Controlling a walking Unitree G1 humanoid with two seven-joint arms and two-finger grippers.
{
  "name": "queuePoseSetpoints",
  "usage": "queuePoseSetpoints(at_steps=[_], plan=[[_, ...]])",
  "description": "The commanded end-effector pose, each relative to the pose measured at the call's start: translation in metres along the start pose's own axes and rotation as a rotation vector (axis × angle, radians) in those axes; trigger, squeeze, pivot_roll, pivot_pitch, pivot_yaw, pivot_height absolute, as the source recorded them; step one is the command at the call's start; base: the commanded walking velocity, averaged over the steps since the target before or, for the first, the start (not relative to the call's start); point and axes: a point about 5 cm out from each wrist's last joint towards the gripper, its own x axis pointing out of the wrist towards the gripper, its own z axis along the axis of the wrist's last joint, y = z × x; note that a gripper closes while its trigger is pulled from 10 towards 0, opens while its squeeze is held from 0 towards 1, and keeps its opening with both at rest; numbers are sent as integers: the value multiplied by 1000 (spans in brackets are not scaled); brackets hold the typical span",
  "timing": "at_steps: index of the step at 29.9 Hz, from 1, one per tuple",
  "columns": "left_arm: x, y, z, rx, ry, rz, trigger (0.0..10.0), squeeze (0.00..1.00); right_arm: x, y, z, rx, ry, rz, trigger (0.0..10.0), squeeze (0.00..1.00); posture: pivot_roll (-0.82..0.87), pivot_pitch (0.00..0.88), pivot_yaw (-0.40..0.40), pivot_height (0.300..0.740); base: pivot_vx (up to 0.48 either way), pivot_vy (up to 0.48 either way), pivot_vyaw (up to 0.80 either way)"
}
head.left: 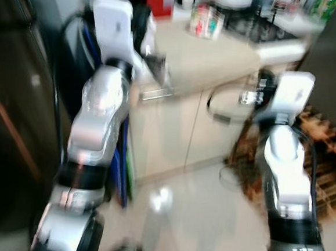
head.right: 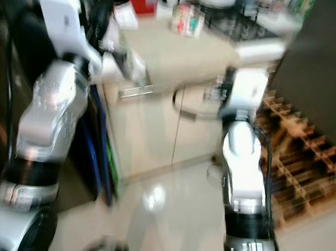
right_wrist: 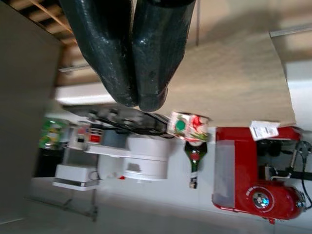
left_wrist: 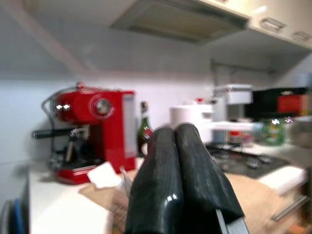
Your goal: Restocking fridge
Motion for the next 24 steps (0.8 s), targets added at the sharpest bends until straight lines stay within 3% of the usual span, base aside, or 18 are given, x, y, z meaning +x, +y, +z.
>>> queuePoseSetpoints(at_steps=[1,4,6,7,10,13,18,24], plan=[[-2,2,2,15,-18,4,10000,0,-2,5,-3,21,15,37,10000,0,-87,0,24,736,-240,0,763],[-15,2,-26,-62,114,23,10000,0,-8,7,-21,37,88,62,10000,0,-80,0,21,736,0,0,719],[-35,6,-52,-99,227,68,10000,0,-17,0,-43,54,181,39,10000,0,-70,0,22,736,0,0,719],[-35,6,-52,-99,227,68,10000,0,-17,0,-43,54,181,39,10000,0,-70,0,22,736,0,0,719],[-63,12,-73,-109,328,116,10000,0,-28,-4,-57,50,231,35,10000,0,-62,0,22,736,0,0,710],[-81,18,-84,-83,382,148,10000,0,-33,-3,-66,51,267,54,10000,0,-53,0,18,736,0,0,706],[-89,15,-89,-41,403,149,10000,0,-34,2,-72,42,283,100,10000,12,-36,21,0,736,0,0,706],[-82,13,-85,-10,375,120,10000,0,-29,2,-71,42,269,100,10000,67,-29,3,-4,736,0,0,704]])
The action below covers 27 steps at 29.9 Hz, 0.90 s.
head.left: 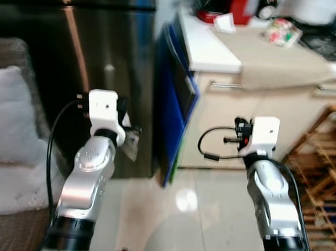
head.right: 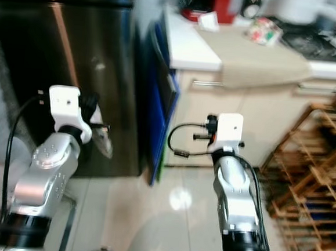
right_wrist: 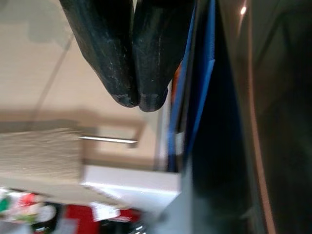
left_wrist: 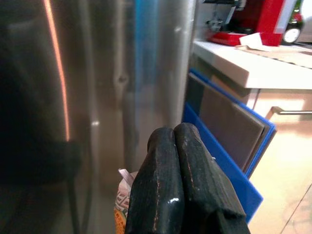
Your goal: Restocking fridge
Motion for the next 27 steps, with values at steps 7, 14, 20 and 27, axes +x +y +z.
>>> queuePoseSetpoints(at_steps=[7,14,20,27], plan=[[9,-11,16,69,-81,-86,10000,0,11,-1,18,-19,-90,-27,10000,0,-39,0,2,736,0,0,267],[14,-24,23,80,-124,-141,10000,0,12,-4,26,-39,-122,-41,10000,0,-66,0,3,736,0,0,0],[18,-32,24,41,-129,-172,10000,0,14,-12,31,-40,-131,-60,10000,0,-88,0,10,736,0,0,0],[19,-35,24,16,-142,-196,10000,0,15,-12,34,-43,-142,-65,10000,0,-98,0,0,736,0,-345,0]])
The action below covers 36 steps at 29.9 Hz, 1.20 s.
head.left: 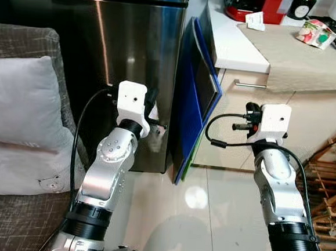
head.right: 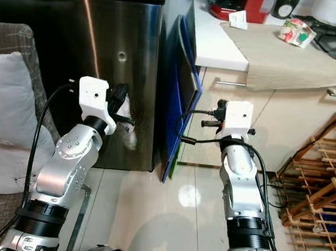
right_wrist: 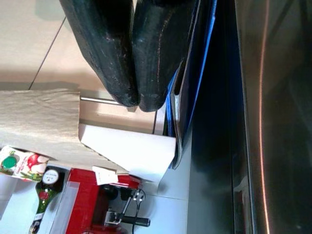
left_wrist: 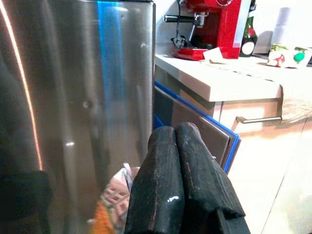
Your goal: Restocking fridge
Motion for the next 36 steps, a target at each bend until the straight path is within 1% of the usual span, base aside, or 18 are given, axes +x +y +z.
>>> queuePoseSetpoints(at_steps=[1,5,8,10,11,12,13,14,18,22,23,24,25,28,29,31,34,36], plan=[[5,-6,12,-4,-60,-27,10000,0,1,-5,6,-3,-19,-17,10000,0,-98,0,-4,736,0,-472,0],[6,-6,14,-9,-69,-31,10000,0,0,-9,3,16,6,-19,10000,0,-90,0,-13,736,0,-472,0],[7,-5,20,-7,-81,-25,10000,0,2,-11,-2,112,64,-18,10000,0,-88,4,-8,736,0,-472,0],[9,-3,29,-8,-106,-32,10000,0,5,-14,-9,220,134,-9,10000,0,-82,6,-4,736,0,0,0],[10,-2,34,-10,-117,-41,10000,0,6,-15,-13,279,162,-2,10000,690,-77,6,-1,736,0,0,0],[12,-2,38,-16,-124,-52,10000,0,7,-16,-16,324,185,3,10000,929,-74,6,0,736,0,0,0],[12,-2,38,-16,-124,-52,10000,0,7,-16,-16,324,185,3,10000,929,-74,6,0,736,0,0,0],[14,-2,50,-44,-141,-97,10000,0,8,-13,-19,417,213,43,10000,1000,-61,5,6,736,0,0,0],[16,-3,59,-71,-156,-146,10000,0,9,-10,-19,472,225,72,10000,1000,-51,0,12,736,0,0,0],[21,-12,84,-182,-192,-351,10000,0,17,-1,-14,670,236,158,10000,1000,-32,0,44,736,0,0,0],[21,-12,84,-182,-192,-351,10000,0,17,-1,-14,670,236,158,10000,1000,-32,0,44,736,0,0,0],[22,-14,89,-195,-201,-382,10000,0,19,0,-13,705,236,171,10000,1000,-31,0,45,736,0,0,0],[24,-15,96,-185,-214,-419,10000,0,21,1,-11,740,236,188,10000,898,-27,0,49,736,0,0,0],[26,-16,101,-177,-222,-443,10000,0,22,1,-10,762,236,200,10000,898,-26,0,51,736,0,0,0],[28,-17,110,-169,-235,-483,10000,0,24,0,-8,799,219,202,10000,1000,-22,0,58,736,0,0,0],[31,-18,121,-162,-249,-534,10000,0,26,-1,-4,852,194,211,10000,1000,-19,0,61,736,0,0,0],[33,-20,126,-155,-255,-568,10000,0,25,0,-3,885,185,246,10000,1000,-19,0,61,736,0,0,0],[37,-22,133,-125,-270,-599,10000,0,23,0,-6,910,202,263,10000,1000,-17,0,61,736,0,0,0]])
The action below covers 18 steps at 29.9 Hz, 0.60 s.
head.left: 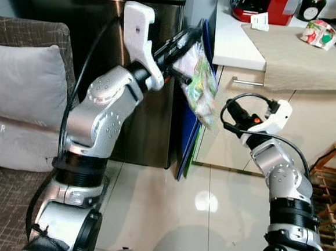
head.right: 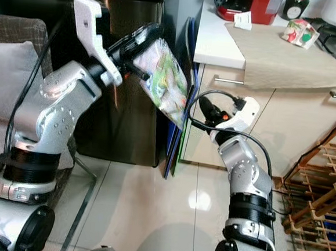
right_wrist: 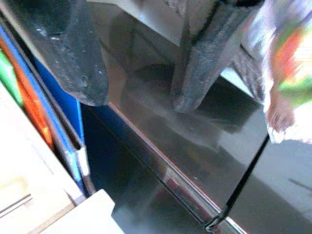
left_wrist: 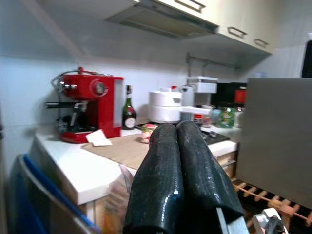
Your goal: Restocking fridge
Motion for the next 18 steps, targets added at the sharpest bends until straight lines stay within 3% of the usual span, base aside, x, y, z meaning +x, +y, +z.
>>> queuePoseSetpoints(at_steps=[1,6,8,12,16,18], plan=[[7,1,11,35,-20,-42,10000,0,2,2,-3,35,23,26,10000,1000,-17,0,61,736,0,0,0],[12,2,17,51,-19,-73,10000,0,-7,7,-3,-29,71,137,10000,1000,-21,0,66,736,0,0,0],[15,6,19,67,-8,-70,10000,0,-15,8,-2,-110,119,204,10000,1000,-25,0,67,736,0,0,0],[17,13,19,76,6,-50,10000,0,-19,3,1,-178,142,206,10000,1000,-28,0,66,736,0,0,0],[20,26,20,102,33,42,10000,0,-21,-12,1,-481,171,105,10000,1000,-29,0,59,736,0,0,0],[20,29,20,92,37,61,10000,0,-22,-18,-3,-720,187,58,10000,1000,-31,0,60,736,0,0,0]])
